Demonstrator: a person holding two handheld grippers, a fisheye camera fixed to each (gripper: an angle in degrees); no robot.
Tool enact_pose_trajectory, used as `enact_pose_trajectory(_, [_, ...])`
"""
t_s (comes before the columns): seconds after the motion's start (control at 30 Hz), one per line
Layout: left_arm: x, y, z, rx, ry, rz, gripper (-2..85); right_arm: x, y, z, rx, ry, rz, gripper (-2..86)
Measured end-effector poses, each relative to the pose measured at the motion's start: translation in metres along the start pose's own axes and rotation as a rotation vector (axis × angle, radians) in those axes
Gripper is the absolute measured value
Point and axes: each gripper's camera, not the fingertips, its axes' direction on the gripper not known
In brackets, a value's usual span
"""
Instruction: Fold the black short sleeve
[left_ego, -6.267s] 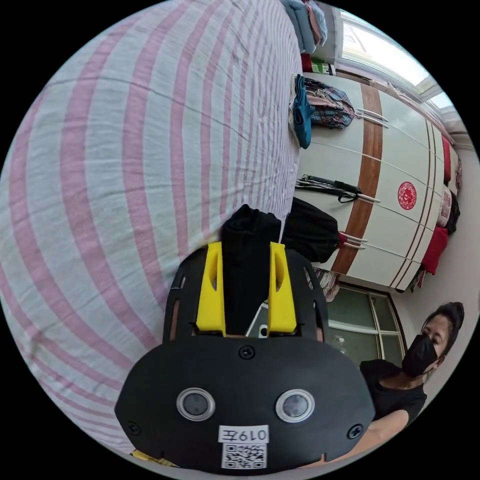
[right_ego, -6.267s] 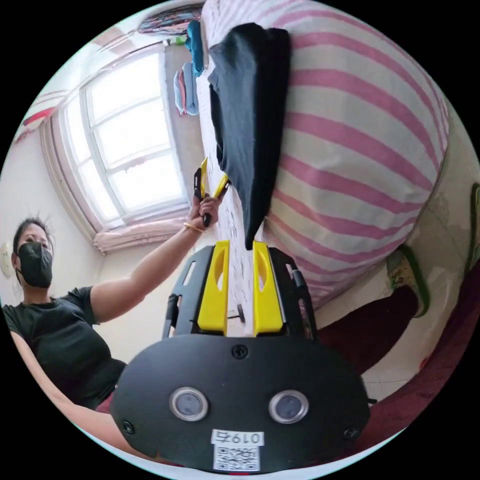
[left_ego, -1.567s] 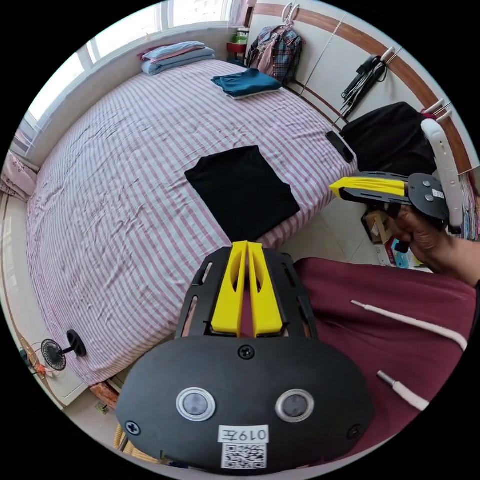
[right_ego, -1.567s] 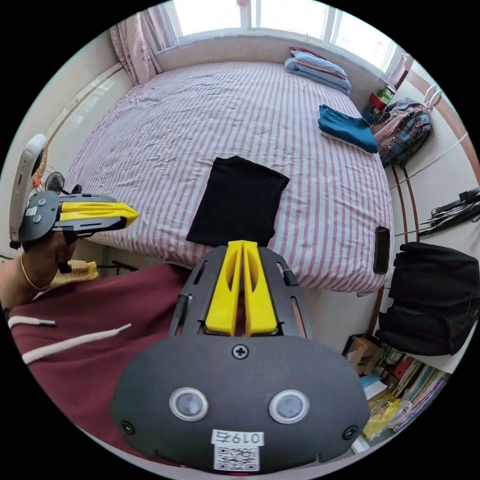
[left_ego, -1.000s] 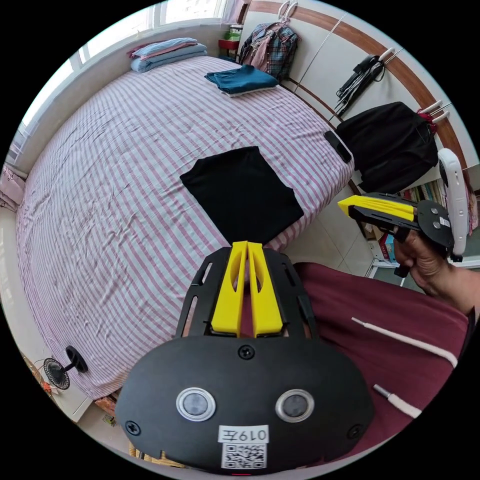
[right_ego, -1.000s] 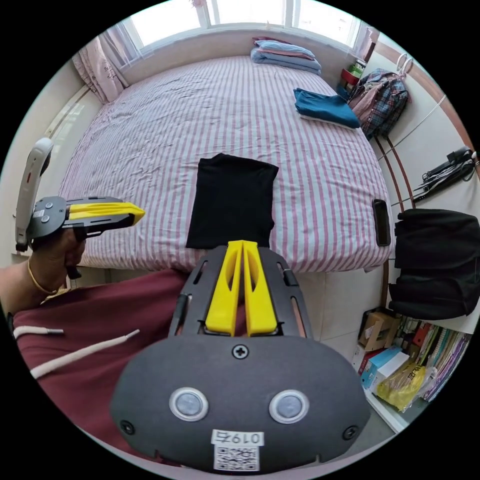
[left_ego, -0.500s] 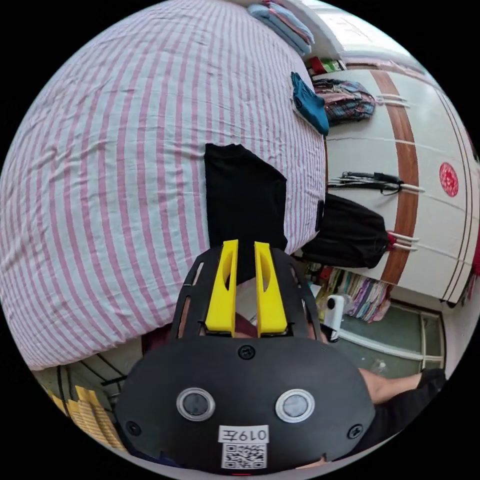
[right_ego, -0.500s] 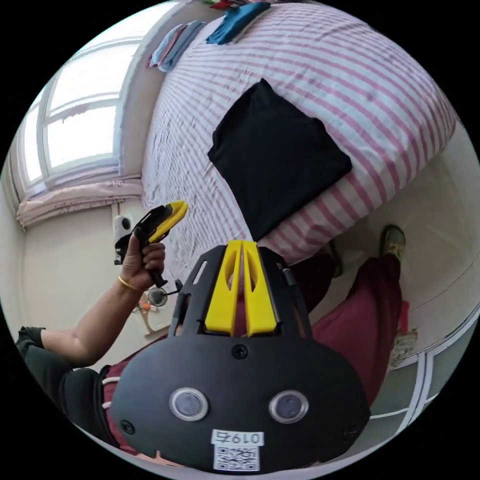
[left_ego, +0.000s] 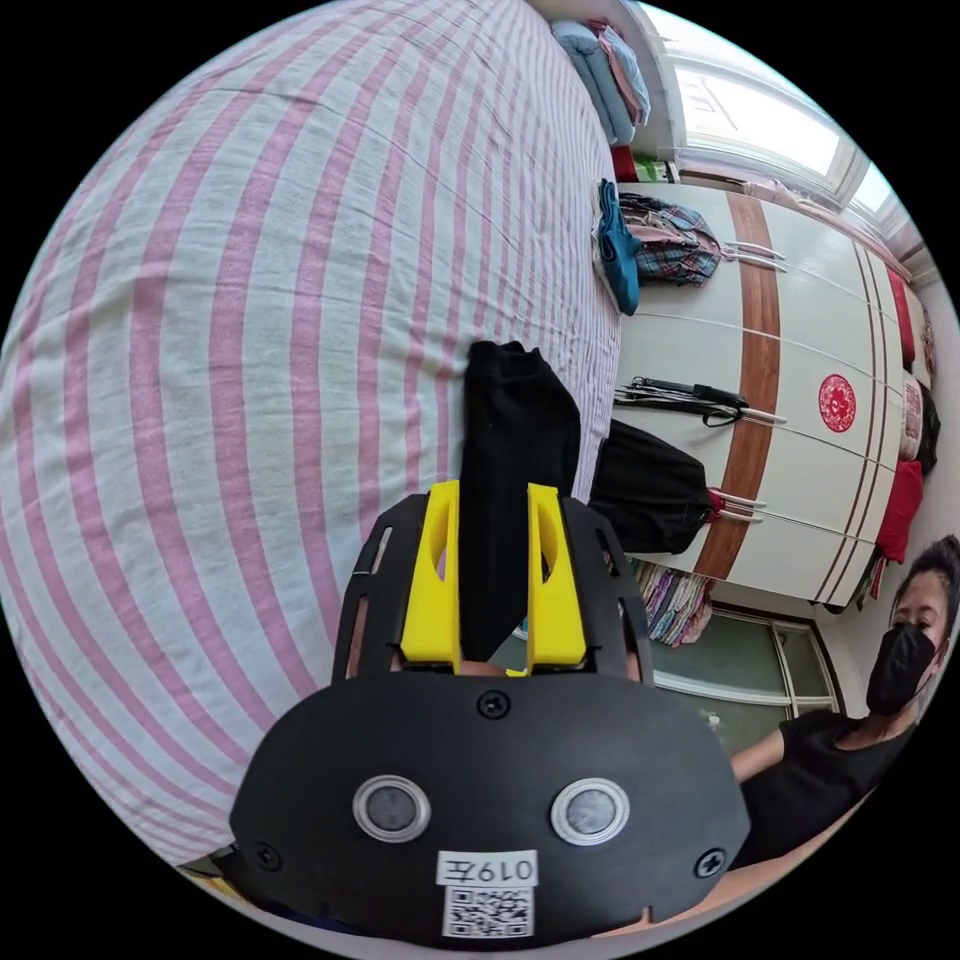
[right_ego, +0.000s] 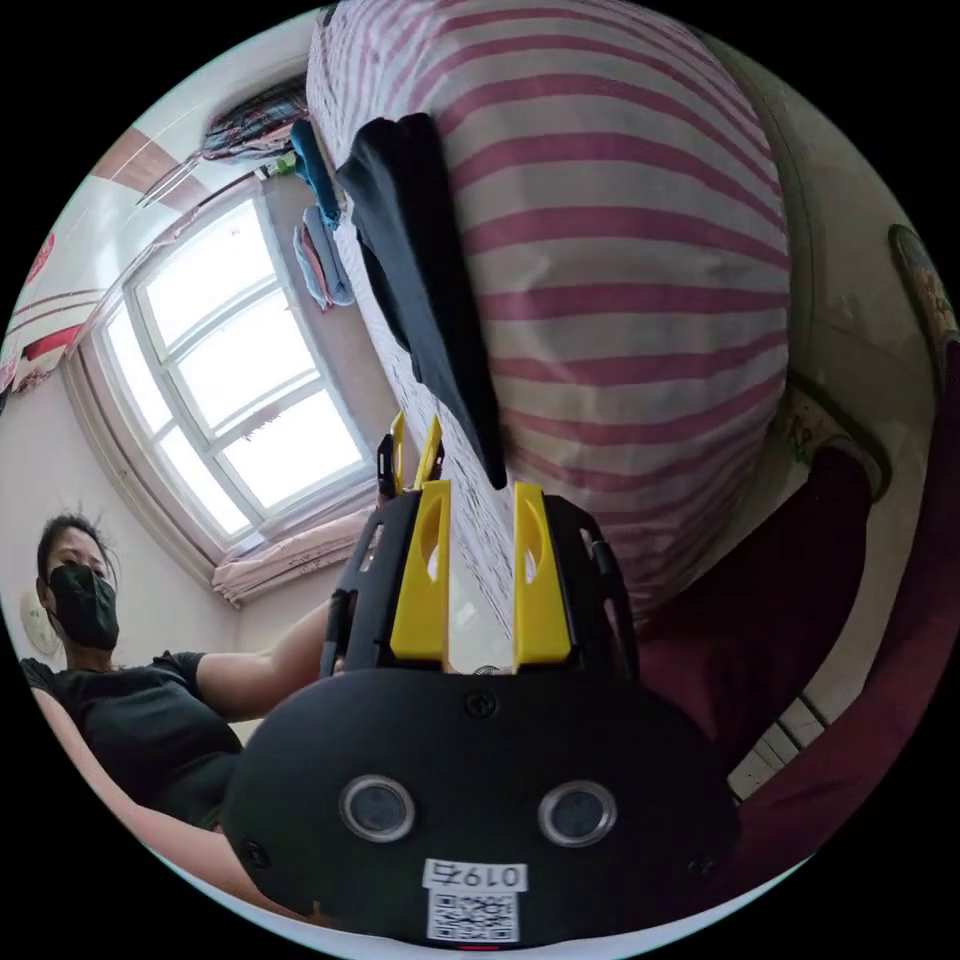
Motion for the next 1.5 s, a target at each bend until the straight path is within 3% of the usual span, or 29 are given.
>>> enact_pose_trajectory(0.6, [0.021, 0.016, 0.162, 0.003, 0.147, 0.052, 11.0, 0.130, 0.118, 0.108, 0.074, -0.168, -0.030, 7.0])
enact_pose_trajectory(0.73, [0.033, 0.020, 0.189, -0.029, 0.161, 0.057, 11.9, 0.139, 0.128, 0.135, 0.063, -0.154, -0.073, 1.3])
enact_pose_trajectory(1.1, [0.090, 0.002, 0.255, -0.173, 0.245, 0.087, 18.1, 0.188, 0.152, 0.164, 0.039, -0.255, -0.039, -0.4])
enact_pose_trajectory(1.3, [0.127, -0.027, 0.282, -0.172, 0.275, 0.091, 16.9, 0.225, 0.151, 0.174, 0.014, -0.249, -0.024, -0.5])
enact_pose_trajectory(1.5, [0.166, -0.053, 0.292, -0.235, 0.241, 0.128, 9.4, 0.269, 0.132, 0.180, -0.010, -0.208, -0.028, -0.5])
